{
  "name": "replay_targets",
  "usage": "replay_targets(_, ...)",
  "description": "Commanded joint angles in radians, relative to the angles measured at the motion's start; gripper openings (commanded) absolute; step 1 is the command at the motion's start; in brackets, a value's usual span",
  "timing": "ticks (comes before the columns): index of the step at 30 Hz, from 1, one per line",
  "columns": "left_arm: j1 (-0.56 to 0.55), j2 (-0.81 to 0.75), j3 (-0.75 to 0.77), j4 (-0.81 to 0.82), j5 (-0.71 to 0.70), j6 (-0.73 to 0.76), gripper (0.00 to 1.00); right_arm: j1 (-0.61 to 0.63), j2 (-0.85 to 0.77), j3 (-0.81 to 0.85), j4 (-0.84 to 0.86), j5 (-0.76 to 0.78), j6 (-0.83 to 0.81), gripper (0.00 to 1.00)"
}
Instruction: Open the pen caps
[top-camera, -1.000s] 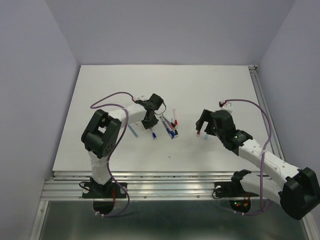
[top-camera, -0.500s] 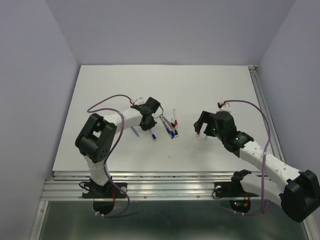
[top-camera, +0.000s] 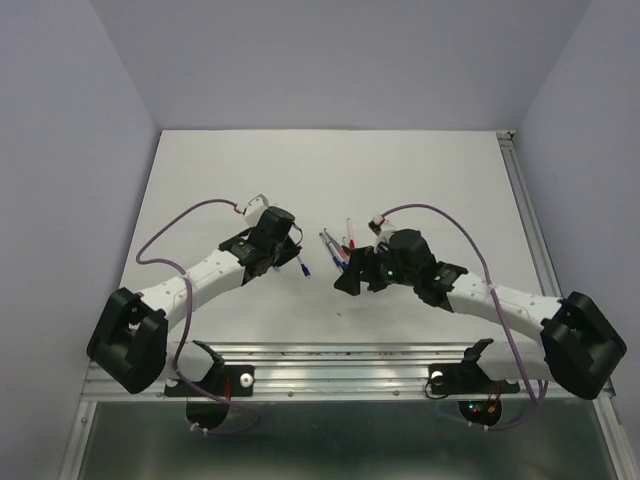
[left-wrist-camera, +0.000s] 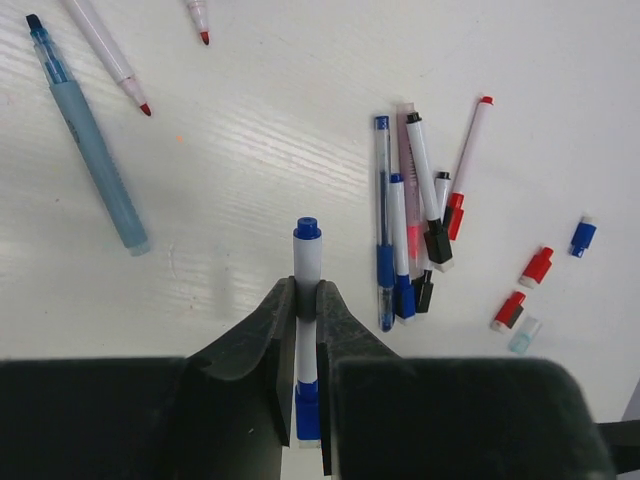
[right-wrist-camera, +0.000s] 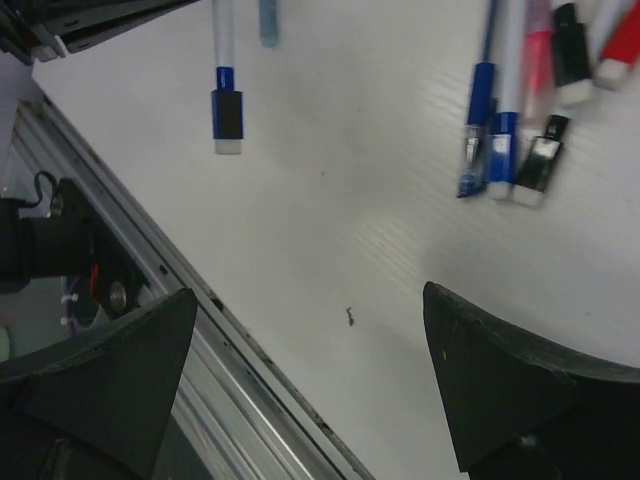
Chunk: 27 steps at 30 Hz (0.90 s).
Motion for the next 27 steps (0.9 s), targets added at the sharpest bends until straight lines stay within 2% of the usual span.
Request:
replay_targets(1, -0.013, -0.090, -0.037, 0.034, -0.012, -0.037, 0.00, 0.079, 0.095, 0.131, 0.207, -0.075, -0.003, 0.99)
replay_targets(5, -0.018, -0.146, -0.069, 0.033, -0.005, -0.057, 0.00, 0.122, 0.221, 0.198, 0.289, -0.090, -0.001, 0.98)
replay_targets(13, -0.027, -0.242, -0.109, 0.025, -0.003, -0.075, 0.00, 0.181, 0.390, 0.356, 0.273, -0.058, -0.027, 0.91)
replay_targets(17, -0.027, -0.275, -0.120, 0.015, -0.001, -0.083, 0.00, 0.192, 0.440, 0.407, 0.260, -0.046, -0.019, 0.75)
replay_targets(18, -0.026, -0.278, -0.122, 0.011, -0.006, -0.086, 0.00, 0.195, 0.446, 0.415, 0.252, -0.050, -0.016, 0.57)
replay_targets(21, -0.026, -0.293, -0.120, -0.005, -0.027, -0.098, 0.00, 0.200, 0.450, 0.424, 0.207, -0.041, -0.004, 0.44)
replay_targets(25, -0.027, -0.307, -0.109, -0.018, -0.055, -0.100, 0.00, 0.205, 0.433, 0.412, 0.181, -0.023, 0.011, 0.35)
replay_targets(27, -0.026, -0.311, -0.099, -0.033, -0.066, -0.100, 0.00, 0.208, 0.430, 0.412, 0.169, -0.024, 0.011, 0.24)
